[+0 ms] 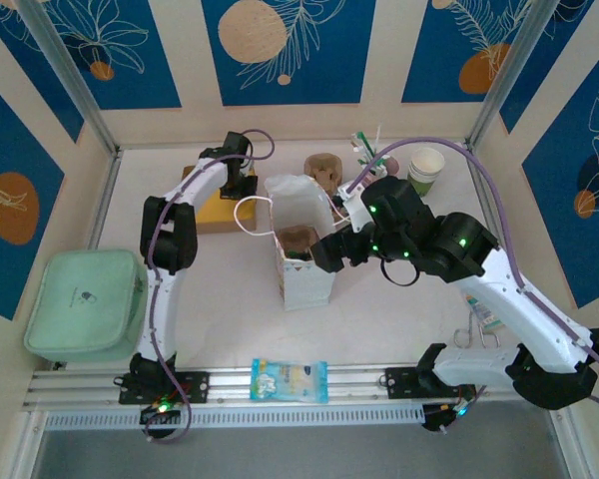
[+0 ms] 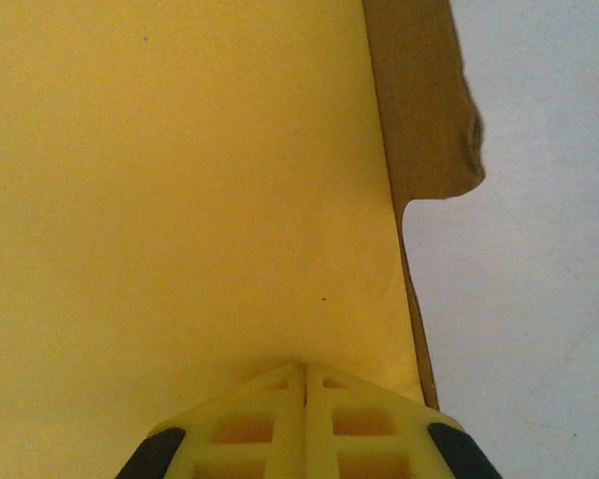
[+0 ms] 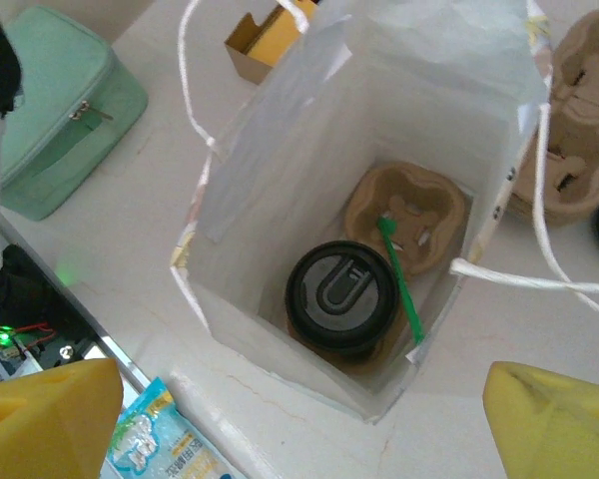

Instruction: Pack the takeout coffee

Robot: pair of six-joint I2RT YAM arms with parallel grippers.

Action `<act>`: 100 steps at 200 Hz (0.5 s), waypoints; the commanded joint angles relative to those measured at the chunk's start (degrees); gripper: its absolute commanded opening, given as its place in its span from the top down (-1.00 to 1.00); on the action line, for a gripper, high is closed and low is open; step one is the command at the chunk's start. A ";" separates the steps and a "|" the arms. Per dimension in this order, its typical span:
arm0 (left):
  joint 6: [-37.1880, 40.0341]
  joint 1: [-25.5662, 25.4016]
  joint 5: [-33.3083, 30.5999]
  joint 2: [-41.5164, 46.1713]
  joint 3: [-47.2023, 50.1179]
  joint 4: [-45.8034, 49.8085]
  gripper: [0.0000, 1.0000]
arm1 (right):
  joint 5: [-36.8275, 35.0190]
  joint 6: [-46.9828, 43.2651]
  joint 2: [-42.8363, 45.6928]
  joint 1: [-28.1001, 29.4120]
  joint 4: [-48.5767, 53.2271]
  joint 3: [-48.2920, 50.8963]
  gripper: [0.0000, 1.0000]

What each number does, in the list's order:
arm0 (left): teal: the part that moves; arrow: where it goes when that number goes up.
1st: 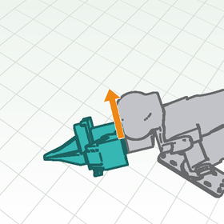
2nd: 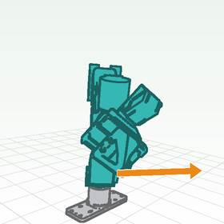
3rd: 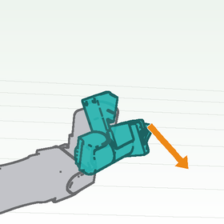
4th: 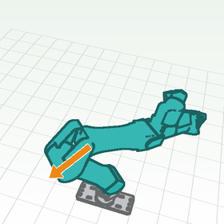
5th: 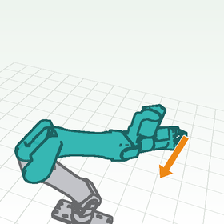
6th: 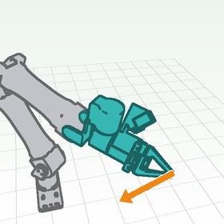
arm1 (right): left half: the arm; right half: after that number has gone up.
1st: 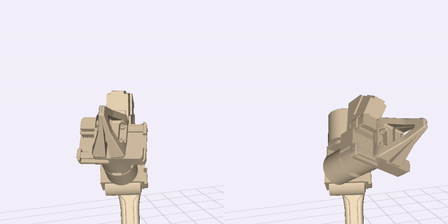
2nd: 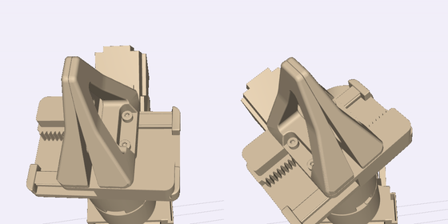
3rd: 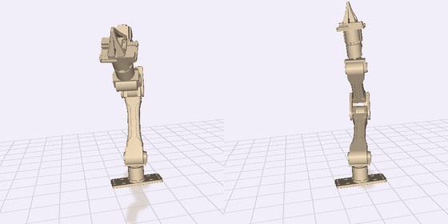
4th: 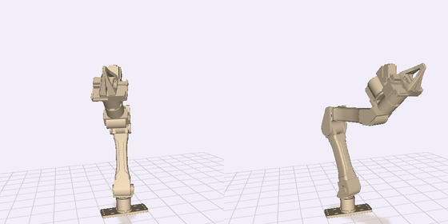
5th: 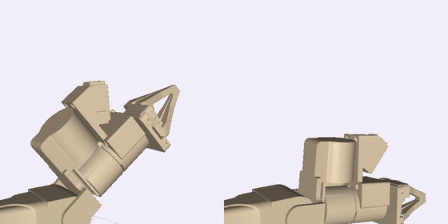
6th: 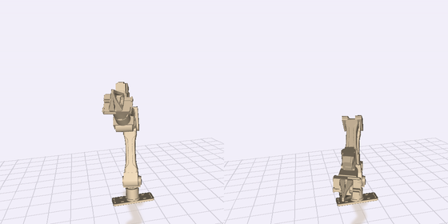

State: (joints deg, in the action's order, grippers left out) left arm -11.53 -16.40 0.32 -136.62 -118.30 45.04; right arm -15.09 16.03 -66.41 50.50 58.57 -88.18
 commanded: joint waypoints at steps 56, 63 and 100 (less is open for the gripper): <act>-0.20 0.23 0.27 5.67 3.34 -1.80 1.00 | -2.56 -1.62 5.56 3.50 -7.93 1.82 -0.88; -0.24 0.32 0.46 5.91 3.49 -1.97 1.00 | -2.71 -1.64 5.76 3.54 -7.99 1.98 -0.88; -0.65 0.71 0.91 7.12 3.59 -2.09 1.00 | -2.56 -1.35 6.67 3.91 -8.36 2.60 -0.88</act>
State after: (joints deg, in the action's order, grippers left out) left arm -11.66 -16.29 0.38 -132.79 -115.31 43.33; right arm -16.75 15.16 -60.73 53.69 51.68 -86.80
